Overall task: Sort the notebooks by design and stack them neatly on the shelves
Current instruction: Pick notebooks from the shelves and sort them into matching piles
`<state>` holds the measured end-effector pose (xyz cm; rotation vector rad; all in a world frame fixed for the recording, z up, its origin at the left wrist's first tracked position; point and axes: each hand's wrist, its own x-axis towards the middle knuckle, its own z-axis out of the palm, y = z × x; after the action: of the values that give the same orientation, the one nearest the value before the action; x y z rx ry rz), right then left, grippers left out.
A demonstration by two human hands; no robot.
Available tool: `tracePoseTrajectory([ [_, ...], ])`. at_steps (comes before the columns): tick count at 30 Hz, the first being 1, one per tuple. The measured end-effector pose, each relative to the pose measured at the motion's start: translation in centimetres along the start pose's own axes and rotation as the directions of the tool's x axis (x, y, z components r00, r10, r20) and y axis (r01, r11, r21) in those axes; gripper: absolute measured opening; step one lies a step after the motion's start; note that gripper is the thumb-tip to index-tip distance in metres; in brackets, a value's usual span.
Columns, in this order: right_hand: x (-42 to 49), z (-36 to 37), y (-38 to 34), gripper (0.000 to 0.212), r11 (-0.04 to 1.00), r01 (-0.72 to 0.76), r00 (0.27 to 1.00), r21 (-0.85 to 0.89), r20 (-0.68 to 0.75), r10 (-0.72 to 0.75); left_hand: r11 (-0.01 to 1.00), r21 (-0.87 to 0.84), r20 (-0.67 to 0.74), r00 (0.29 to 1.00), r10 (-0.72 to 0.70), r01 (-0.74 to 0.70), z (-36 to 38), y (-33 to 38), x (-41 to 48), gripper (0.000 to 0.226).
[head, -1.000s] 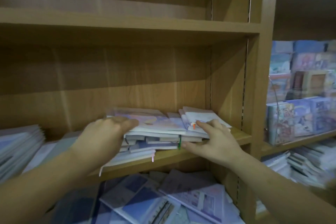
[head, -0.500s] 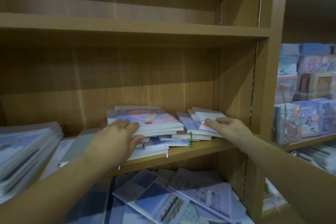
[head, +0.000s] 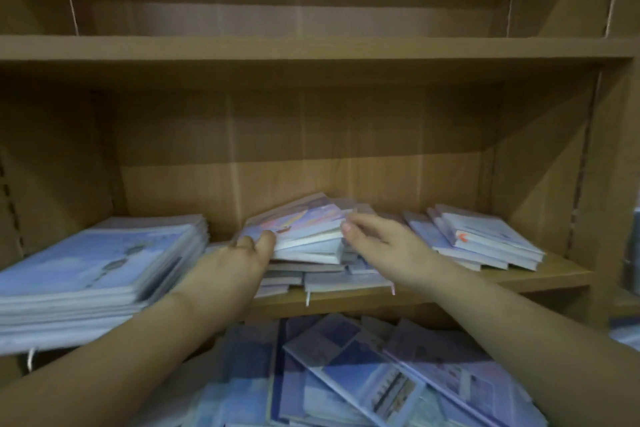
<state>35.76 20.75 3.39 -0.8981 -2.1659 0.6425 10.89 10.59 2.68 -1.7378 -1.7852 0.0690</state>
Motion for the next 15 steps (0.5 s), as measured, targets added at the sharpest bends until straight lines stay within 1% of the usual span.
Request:
tracePoseTrajectory([
  [1,0.2,0.9,-0.4,0.056,1.000,0.003,0.998,-0.029,0.056,-0.001,0.999,-0.018,0.006,0.999,-0.037,0.037,0.0,-0.7,-0.6,0.078],
  [3,0.1,1.5,-0.7,0.051,0.998,0.010,0.989,-0.068,0.148,0.001,0.994,-0.039,0.115,0.989,-0.094,0.099,0.6,-2.0,-1.4,0.070],
  [4,0.1,1.4,-0.6,0.050,0.994,0.032,0.985,-0.108,0.170,-0.013,0.989,-0.074,0.179,0.978,-0.109,0.124,1.1,-2.4,-1.6,0.067],
  [5,-0.2,1.0,-0.6,0.049,0.981,0.071,0.987,-0.183,0.158,-0.042,0.975,-0.168,0.252,0.963,-0.099,0.144,0.8,-2.4,-1.9,0.067],
  [6,-0.3,0.5,-0.2,0.048,0.960,0.110,0.991,-0.258,0.101,-0.087,0.941,-0.283,0.309,0.946,-0.094,0.186,0.4,-2.3,-2.0,0.069],
  [7,-0.6,-0.4,0.3,0.046,0.939,0.132,0.991,-0.317,0.027,-0.130,0.891,-0.394,0.325,0.941,-0.092,0.223,-0.3,-1.9,-1.8,0.069],
  [8,-1.1,-1.6,1.1,0.044,0.928,0.111,0.988,-0.355,-0.059,-0.141,0.857,-0.463,0.294,0.951,-0.092,0.226,-1.2,-1.3,-1.8,0.065],
  [9,-1.5,-2.8,2.4,0.043,0.927,0.063,0.982,-0.370,-0.142,-0.124,0.851,-0.488,0.213,0.972,-0.100,0.194,-2.0,-0.4,-1.6,0.062],
  [10,-2.1,-4.3,3.7,0.045,0.928,-0.007,0.972,-0.372,-0.222,-0.082,0.839,-0.528,0.089,0.991,-0.100,0.132,-2.8,0.7,-1.3,0.063],
  [11,-2.7,-5.9,5.3,0.049,0.927,-0.084,0.956,-0.365,-0.292,-0.028,0.807,-0.587,-0.023,0.995,-0.094,0.063,-3.8,2.2,-0.9,0.066],
  [12,-3.4,-7.4,6.9,0.054,0.918,-0.170,0.936,-0.359,-0.349,0.036,0.753,-0.658,-0.101,0.992,-0.078,-0.008,-4.6,3.8,-0.5,0.065],
  [14,-4.9,-10.4,10.0,0.061,0.870,-0.342,0.896,-0.355,-0.404,0.187,0.677,-0.726,-0.169,0.986,-0.010,-0.118,-6.0,7.2,1.2,0.057],
  [15,-5.7,-11.6,11.4,0.066,0.844,-0.417,0.877,-0.339,-0.394,0.275,0.647,-0.747,-0.183,0.983,0.022,-0.153,-6.5,9.1,2.4,0.055],
])
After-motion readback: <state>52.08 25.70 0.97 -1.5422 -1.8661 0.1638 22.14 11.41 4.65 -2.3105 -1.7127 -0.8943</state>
